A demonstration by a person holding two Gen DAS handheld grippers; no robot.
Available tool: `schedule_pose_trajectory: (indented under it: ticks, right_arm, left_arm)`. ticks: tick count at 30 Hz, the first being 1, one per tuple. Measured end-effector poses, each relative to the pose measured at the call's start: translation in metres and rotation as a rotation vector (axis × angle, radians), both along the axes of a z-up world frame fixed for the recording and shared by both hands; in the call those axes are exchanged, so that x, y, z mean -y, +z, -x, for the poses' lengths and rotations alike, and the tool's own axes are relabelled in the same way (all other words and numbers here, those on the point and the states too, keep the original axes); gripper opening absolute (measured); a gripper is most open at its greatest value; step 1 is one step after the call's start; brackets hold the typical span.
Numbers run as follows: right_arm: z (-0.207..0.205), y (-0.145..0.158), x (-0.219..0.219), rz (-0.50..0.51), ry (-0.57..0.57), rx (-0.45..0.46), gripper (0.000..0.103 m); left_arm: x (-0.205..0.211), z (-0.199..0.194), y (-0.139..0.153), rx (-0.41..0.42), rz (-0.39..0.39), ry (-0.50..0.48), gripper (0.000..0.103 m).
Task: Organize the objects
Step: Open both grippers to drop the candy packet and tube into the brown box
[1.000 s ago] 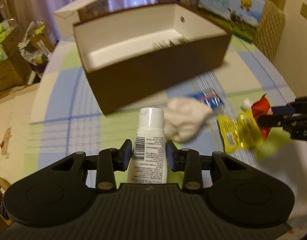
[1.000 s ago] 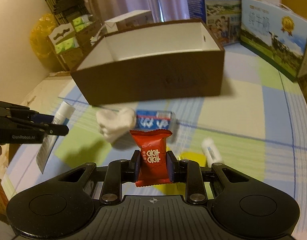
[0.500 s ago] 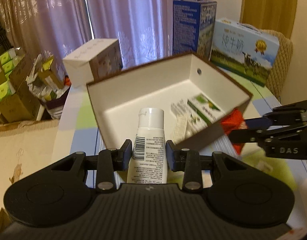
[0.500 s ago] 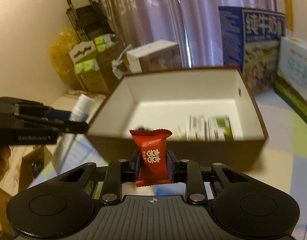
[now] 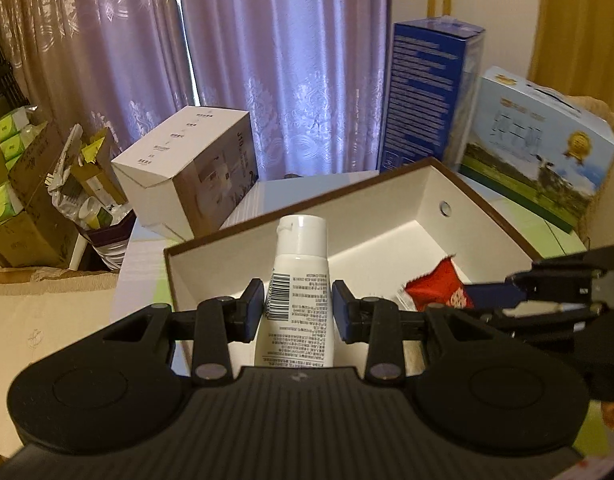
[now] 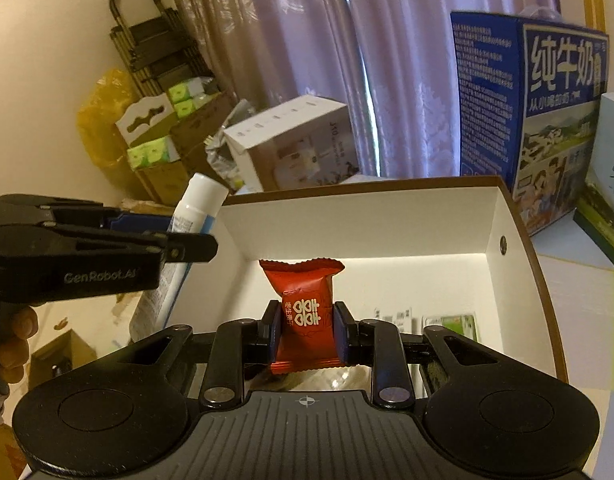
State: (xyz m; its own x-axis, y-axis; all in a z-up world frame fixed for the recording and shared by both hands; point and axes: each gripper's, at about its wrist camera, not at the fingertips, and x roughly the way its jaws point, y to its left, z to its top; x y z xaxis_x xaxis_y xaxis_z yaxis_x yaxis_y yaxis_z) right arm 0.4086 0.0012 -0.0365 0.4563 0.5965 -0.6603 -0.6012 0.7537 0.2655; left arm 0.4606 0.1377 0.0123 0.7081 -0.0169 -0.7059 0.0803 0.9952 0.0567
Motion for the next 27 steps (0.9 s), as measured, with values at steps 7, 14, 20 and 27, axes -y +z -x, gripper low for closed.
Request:
schedule_pose_trajectory:
  ticks: [7, 14, 20, 27]
  right_arm:
    - [-0.038, -0.029, -0.011, 0.073, -0.021, -0.067, 0.024]
    - [-0.059, -0.046, -0.01, 0.093, -0.044, -0.111, 0.024]
    - [-0.066, -0.054, -0.01, 0.104, -0.041, -0.128, 0.024]
    - [-0.069, -0.058, -0.014, 0.101, -0.041, -0.142, 0.024]
  left_arm:
    - [0.007, -0.047, -0.031, -0.063, -0.012, -0.006, 0.031]
    - [0.016, -0.078, -0.058, -0.107, 0.01, -0.004, 0.032]
    - [0.019, -0.091, -0.077, -0.145, 0.005, -0.007, 0.032]
    - [0.014, -0.09, -0.083, -0.162, -0.001, -0.019, 0.055]
